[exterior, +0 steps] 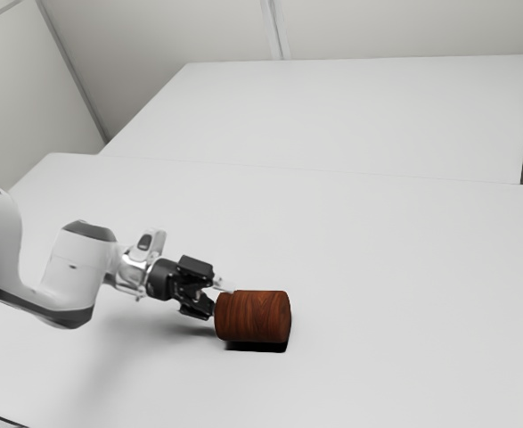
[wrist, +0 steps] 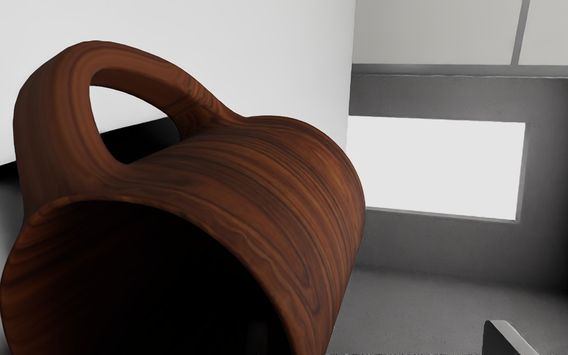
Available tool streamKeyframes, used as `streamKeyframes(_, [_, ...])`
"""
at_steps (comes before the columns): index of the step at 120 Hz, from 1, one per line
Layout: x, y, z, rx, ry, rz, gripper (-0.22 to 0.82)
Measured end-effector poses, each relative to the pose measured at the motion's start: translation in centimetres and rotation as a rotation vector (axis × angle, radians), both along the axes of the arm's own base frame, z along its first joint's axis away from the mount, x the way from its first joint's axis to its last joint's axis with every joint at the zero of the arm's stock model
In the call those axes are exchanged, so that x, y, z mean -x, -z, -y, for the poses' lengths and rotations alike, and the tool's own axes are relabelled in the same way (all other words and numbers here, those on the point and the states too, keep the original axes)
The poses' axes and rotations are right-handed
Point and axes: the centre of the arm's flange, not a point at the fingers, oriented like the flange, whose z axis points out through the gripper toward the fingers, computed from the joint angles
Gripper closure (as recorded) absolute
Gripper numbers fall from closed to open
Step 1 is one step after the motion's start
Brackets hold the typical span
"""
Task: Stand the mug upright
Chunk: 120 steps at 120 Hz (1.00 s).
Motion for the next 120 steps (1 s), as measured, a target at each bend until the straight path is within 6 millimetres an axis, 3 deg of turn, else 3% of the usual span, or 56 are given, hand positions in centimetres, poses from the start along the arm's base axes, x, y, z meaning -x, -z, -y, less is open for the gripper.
streamKeyframes(18, [-0.1,-0.1,1.2,0.022,0.016,0.028,0.55])
streamKeyframes(41, [-0.4,-0.8,1.2,0.028,0.016,0.073,0.71])
streamKeyframes(65, [-0.9,-5.4,0.6,0.013,0.023,0.201,0.76])
streamKeyframes(77, [-2.6,-8.4,0.1,-0.059,0.085,0.275,0.77])
streamKeyframes(103, [-6.5,-14.1,-2.9,-0.438,0.306,0.371,0.78])
streamKeyframes(120, [-7.7,-15.8,-4.1,-0.709,0.439,0.363,0.79])
